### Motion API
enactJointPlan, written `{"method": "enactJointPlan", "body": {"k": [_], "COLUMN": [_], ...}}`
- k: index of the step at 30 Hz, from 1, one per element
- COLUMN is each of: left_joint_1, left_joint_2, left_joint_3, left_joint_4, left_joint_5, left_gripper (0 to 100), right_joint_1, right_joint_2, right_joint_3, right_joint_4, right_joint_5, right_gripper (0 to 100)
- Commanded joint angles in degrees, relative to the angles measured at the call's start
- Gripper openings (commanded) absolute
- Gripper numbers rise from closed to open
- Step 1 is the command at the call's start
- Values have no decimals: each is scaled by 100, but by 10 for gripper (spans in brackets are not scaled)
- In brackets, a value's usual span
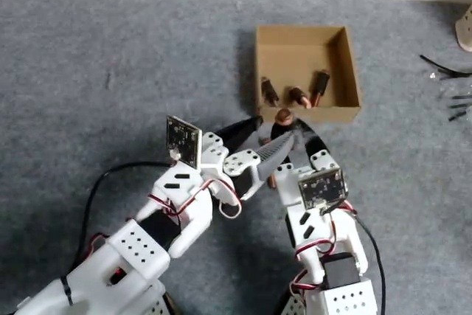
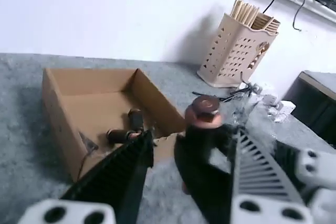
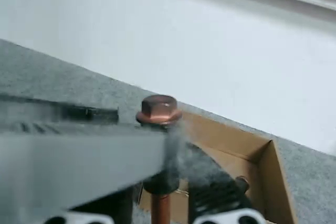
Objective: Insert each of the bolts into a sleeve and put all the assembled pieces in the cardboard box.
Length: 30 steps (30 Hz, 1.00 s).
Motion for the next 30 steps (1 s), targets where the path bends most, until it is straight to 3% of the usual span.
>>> {"method": "enactJointPlan", "body": {"k": [1,7,11,15,17,24,30], "left_joint_1": [224,418,127,-444,-778,-2255,-2914], "left_joint_2": [-1147,-3670,-4602,-4866,-4840,-4813,-4848], "left_joint_3": [92,778,1279,1499,1613,2088,2079], "left_joint_4": [255,1310,1459,1468,1468,1521,2505], "left_joint_5": [-9,-193,-475,-484,-484,-484,-730], "left_gripper": [231,231,188,0,40,7,7], "right_joint_1": [75,119,277,277,347,523,523], "right_joint_2": [-101,-101,-101,-101,-101,-92,-92], "right_joint_3": [514,514,514,514,514,514,514], "right_joint_4": [-22,-22,-22,-22,-22,84,233], "right_joint_5": [26,26,0,0,0,-9,-9], "right_gripper": [5,5,5,5,5,5,5]}}
